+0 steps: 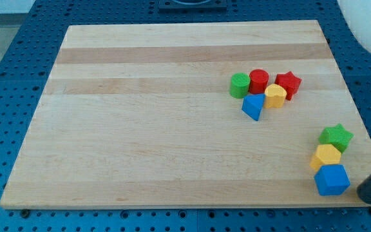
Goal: Separate the yellow hexagon and blue cube
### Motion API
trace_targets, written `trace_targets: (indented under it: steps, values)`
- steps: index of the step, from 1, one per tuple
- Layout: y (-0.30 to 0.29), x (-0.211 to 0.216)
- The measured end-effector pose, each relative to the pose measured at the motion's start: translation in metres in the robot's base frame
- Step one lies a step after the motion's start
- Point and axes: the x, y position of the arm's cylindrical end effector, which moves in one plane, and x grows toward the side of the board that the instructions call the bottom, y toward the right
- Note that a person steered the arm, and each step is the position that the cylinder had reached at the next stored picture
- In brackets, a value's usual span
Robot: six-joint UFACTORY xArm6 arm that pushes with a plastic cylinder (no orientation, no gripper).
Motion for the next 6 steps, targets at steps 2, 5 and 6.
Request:
trace_targets:
  steps: [2, 5, 6]
  values:
    - [-0.03, -0.001]
    - [-0.068, -0.085]
    - [-0.071, -0.09]
